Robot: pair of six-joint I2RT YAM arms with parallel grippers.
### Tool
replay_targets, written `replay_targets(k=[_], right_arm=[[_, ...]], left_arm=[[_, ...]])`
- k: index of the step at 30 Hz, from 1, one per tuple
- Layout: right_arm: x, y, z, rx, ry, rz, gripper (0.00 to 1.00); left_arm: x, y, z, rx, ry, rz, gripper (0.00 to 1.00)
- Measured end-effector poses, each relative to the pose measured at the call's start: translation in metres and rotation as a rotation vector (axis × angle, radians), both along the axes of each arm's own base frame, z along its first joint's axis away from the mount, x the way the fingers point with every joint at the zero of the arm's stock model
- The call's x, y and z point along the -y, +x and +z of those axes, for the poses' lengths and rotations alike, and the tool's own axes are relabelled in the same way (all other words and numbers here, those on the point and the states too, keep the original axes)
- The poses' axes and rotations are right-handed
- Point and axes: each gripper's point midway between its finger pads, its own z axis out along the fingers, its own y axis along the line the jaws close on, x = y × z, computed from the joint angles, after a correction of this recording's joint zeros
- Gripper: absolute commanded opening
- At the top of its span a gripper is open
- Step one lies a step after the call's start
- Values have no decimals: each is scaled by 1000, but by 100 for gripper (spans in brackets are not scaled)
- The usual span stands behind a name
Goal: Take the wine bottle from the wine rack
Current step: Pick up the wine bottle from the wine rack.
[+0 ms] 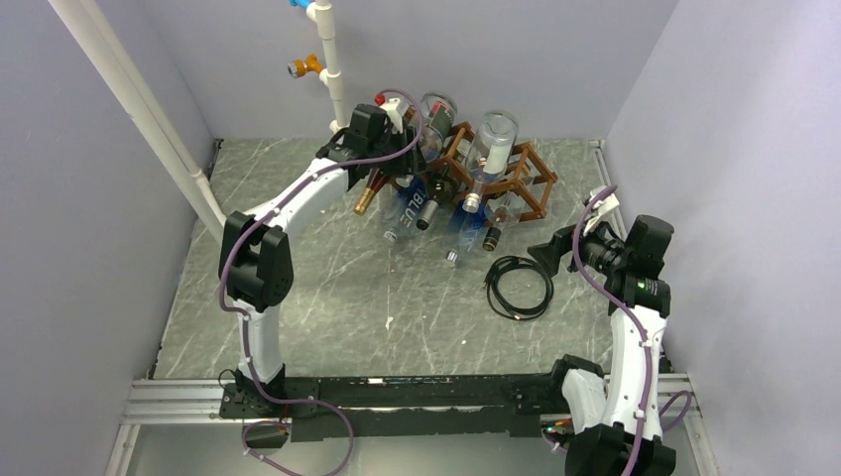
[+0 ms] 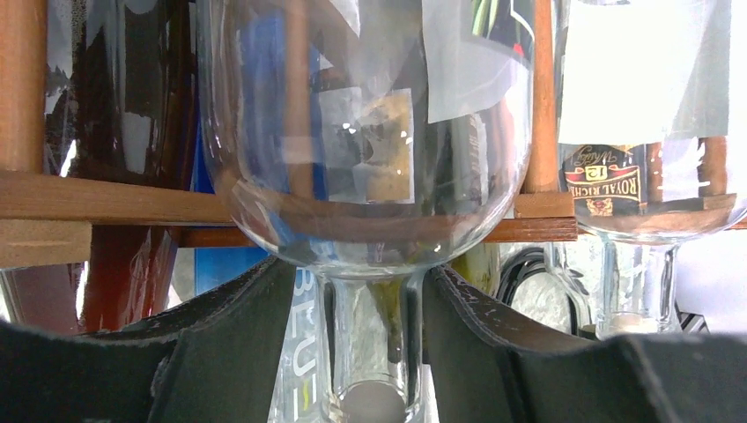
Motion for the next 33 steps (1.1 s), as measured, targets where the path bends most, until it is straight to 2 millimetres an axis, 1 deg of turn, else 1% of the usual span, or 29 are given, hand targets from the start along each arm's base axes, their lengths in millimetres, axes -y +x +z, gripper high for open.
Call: replay_targets(k=[11, 17, 19, 21, 26, 29, 30, 33], right_arm=[[-1, 0, -2, -5, -1, 0, 100], [-1, 0, -2, -4, -3, 0, 100], [-1, -1, -2, -2, -5, -1, 100], [0, -1, -2, -1, -8, -4, 100], [1, 0, -3, -3, -12, -10, 100], [1, 0, -3, -2, -14, -9, 100], [0, 0, -3, -2, -14, -8, 100], [0, 0, -3, -2, -16, -7, 100]], left_arm=[[5, 3, 0, -12, -17, -8, 55], [7, 2, 0, -28, -16, -18, 50], [7, 1, -1, -31, -15, -19, 45], [7, 1, -1, -34, -15, -19, 38], [8, 0, -3, -46, -16, -15, 14], [8, 1, -4, -45, -15, -13, 2], [8, 1, -4, -45, -15, -12, 0], [8, 1, -3, -41, -15, -11, 0]])
